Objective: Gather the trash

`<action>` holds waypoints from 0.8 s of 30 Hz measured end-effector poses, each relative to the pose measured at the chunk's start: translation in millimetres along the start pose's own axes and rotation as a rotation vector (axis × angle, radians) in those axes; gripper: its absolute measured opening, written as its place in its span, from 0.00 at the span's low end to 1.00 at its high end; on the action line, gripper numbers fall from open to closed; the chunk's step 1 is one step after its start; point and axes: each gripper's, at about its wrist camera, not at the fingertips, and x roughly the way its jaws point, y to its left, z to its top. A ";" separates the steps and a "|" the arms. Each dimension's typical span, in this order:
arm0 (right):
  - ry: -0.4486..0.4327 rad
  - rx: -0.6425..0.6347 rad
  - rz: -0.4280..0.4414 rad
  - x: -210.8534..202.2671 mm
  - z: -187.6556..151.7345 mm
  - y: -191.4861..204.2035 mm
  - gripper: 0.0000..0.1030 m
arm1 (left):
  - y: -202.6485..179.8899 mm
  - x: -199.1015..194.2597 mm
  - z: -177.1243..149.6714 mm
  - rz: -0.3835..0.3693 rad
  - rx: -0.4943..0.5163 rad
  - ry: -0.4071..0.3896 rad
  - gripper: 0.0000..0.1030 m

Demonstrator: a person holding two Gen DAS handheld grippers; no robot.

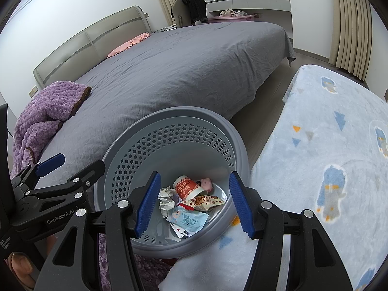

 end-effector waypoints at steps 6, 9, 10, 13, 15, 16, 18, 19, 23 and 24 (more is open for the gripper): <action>0.001 -0.001 0.000 0.1 0.0 -0.1 0.55 | -0.8 0.1 0.0 0.001 0.002 0.000 0.94; 0.000 0.000 0.000 0.4 0.1 0.4 0.55 | -0.8 0.4 -0.1 0.000 -0.001 0.002 0.94; 0.000 0.000 0.000 0.4 0.0 0.2 0.55 | -1.1 0.6 -0.5 0.000 -0.001 0.003 0.94; 0.000 0.000 -0.001 0.3 0.1 0.3 0.55 | -1.4 1.0 -1.1 0.000 -0.002 0.005 0.94; 0.000 -0.001 0.000 -0.2 -0.1 0.0 0.55 | -1.6 1.3 -1.0 0.000 -0.003 0.006 0.94; -0.001 -0.001 0.000 -0.1 -0.1 0.1 0.55 | -1.5 1.4 -1.4 -0.001 -0.004 0.007 0.94; 0.000 0.000 0.000 0.4 0.1 0.5 0.55 | -0.9 1.6 -2.0 -0.001 -0.006 0.006 0.94; 0.000 0.000 -0.001 0.3 0.0 0.3 0.55 | -0.7 2.3 -2.1 -0.001 -0.006 0.006 0.94; 0.000 0.000 -0.001 0.3 0.1 0.5 0.55 | -0.6 2.3 -2.1 0.002 -0.006 0.007 0.94; 0.000 0.000 0.000 -0.1 0.0 -0.1 0.55 | -0.6 2.4 -1.9 0.002 -0.006 0.007 0.94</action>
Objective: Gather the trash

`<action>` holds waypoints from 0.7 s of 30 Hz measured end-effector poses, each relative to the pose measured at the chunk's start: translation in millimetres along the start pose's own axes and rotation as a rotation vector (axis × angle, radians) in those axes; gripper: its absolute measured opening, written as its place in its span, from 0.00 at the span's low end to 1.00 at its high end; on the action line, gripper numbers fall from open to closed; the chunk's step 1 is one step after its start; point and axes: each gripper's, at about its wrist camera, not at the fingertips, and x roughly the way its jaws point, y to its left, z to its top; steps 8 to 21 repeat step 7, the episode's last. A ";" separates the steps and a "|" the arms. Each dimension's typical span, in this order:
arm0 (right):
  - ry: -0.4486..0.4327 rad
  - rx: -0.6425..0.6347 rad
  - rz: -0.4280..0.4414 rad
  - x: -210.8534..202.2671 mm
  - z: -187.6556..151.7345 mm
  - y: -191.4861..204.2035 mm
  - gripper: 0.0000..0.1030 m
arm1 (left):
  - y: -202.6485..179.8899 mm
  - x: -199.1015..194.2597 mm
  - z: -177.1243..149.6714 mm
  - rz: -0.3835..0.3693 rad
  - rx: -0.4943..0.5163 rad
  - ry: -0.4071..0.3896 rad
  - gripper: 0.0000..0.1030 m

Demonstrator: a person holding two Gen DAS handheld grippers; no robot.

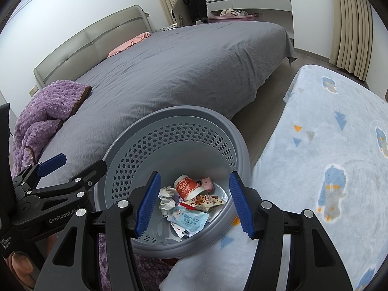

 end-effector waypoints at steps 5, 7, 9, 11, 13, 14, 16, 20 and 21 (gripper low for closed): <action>0.001 0.000 0.000 0.5 0.1 0.6 0.55 | 0.7 -0.7 0.7 0.000 0.005 -0.005 0.94; 0.001 0.000 -0.001 0.3 0.1 0.5 0.55 | 0.9 -1.1 1.4 0.000 0.004 -0.006 0.94; 0.001 0.000 -0.001 0.3 0.1 0.5 0.55 | 0.9 -1.1 1.4 0.000 0.004 -0.006 0.94; 0.001 0.000 -0.001 0.3 0.1 0.5 0.55 | 0.9 -1.1 1.4 0.000 0.004 -0.006 0.94; 0.001 0.000 -0.001 0.3 0.1 0.5 0.55 | 0.9 -1.1 1.4 0.000 0.004 -0.006 0.94; 0.001 0.000 -0.001 0.3 0.1 0.5 0.55 | 0.9 -1.1 1.4 0.000 0.004 -0.006 0.94; 0.001 0.000 -0.001 0.3 0.1 0.5 0.55 | 0.9 -1.1 1.4 0.000 0.004 -0.006 0.94; 0.001 0.000 -0.001 0.3 0.1 0.5 0.55 | 0.9 -1.1 1.4 0.000 0.004 -0.006 0.94; 0.001 0.000 -0.001 0.3 0.1 0.5 0.55 | 0.9 -1.1 1.4 0.000 0.004 -0.006 0.94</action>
